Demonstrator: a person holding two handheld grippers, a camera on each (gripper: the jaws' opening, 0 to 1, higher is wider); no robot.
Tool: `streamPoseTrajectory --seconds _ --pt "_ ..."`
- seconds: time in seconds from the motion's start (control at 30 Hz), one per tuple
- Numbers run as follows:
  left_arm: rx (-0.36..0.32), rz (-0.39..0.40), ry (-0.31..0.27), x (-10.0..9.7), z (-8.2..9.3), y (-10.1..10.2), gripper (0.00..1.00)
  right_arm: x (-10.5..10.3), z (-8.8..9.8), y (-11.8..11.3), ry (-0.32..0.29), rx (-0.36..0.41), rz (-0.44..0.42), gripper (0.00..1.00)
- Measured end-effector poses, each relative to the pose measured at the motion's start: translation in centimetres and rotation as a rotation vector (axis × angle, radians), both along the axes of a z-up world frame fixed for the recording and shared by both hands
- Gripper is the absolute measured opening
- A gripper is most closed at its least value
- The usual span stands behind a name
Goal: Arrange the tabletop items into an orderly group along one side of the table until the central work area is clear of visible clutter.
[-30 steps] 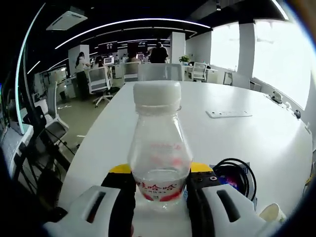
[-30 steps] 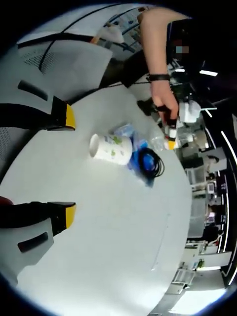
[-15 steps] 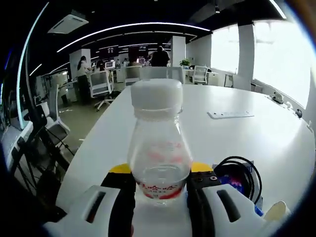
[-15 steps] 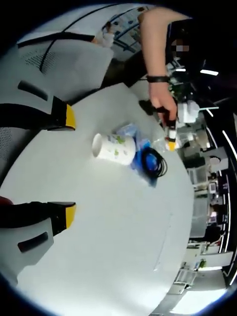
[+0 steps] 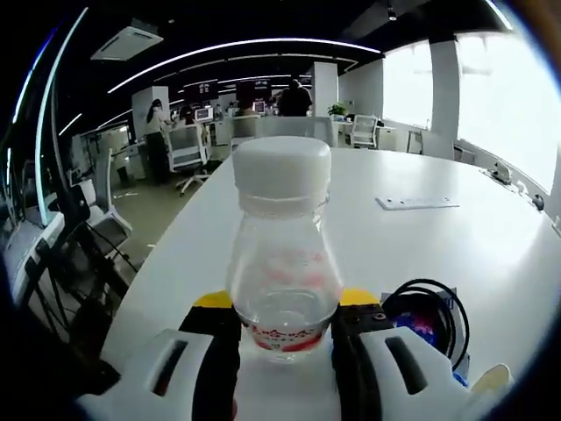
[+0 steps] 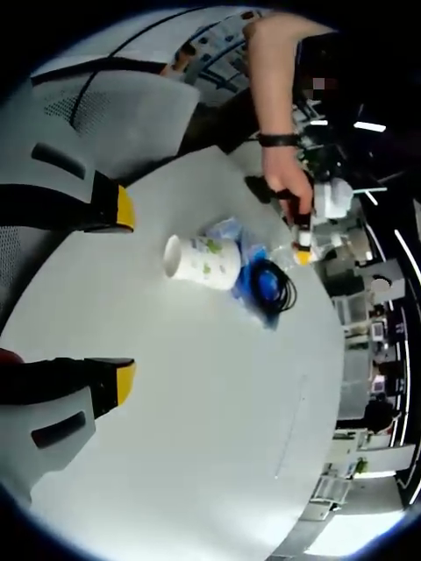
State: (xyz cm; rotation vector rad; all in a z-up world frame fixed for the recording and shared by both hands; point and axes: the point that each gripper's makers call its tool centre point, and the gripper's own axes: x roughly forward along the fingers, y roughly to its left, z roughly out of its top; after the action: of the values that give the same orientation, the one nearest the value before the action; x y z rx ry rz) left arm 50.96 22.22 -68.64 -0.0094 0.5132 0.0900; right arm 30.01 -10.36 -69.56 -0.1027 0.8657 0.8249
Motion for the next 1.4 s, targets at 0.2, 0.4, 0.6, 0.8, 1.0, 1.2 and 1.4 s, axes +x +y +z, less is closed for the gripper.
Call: streamPoseTrajectory --seconds 0.2,0.4,0.6,0.8,1.0,1.2,1.4 --pt "-0.005 0.017 0.000 -0.2 0.0 0.1 0.40 0.0 0.2 0.1 -0.004 0.003 0.003 0.56" --pt "-0.068 0.031 -0.008 -0.3 0.1 -0.1 0.43 0.3 0.5 0.3 -0.019 0.008 0.010 0.57" --pt "-0.041 -0.010 -0.009 -0.1 1.0 -0.6 0.54 0.2 0.4 0.3 -0.019 0.015 0.004 0.57" --pt "-0.047 -0.026 0.001 -0.5 1.0 -0.4 0.52 0.0 0.3 0.3 -0.016 0.020 0.000 0.57" --pt "-0.048 -0.040 0.006 -0.9 1.3 -0.3 0.50 0.0 0.4 0.4 -0.020 0.023 -0.001 0.57" --pt "-0.047 -0.054 0.003 -1.4 2.1 0.0 0.50 0.1 0.7 0.5 -0.029 0.033 -0.004 0.57" --pt "-0.029 -0.061 0.004 -2.8 2.9 0.5 0.51 0.3 0.9 0.7 -0.042 0.044 -0.007 0.56"
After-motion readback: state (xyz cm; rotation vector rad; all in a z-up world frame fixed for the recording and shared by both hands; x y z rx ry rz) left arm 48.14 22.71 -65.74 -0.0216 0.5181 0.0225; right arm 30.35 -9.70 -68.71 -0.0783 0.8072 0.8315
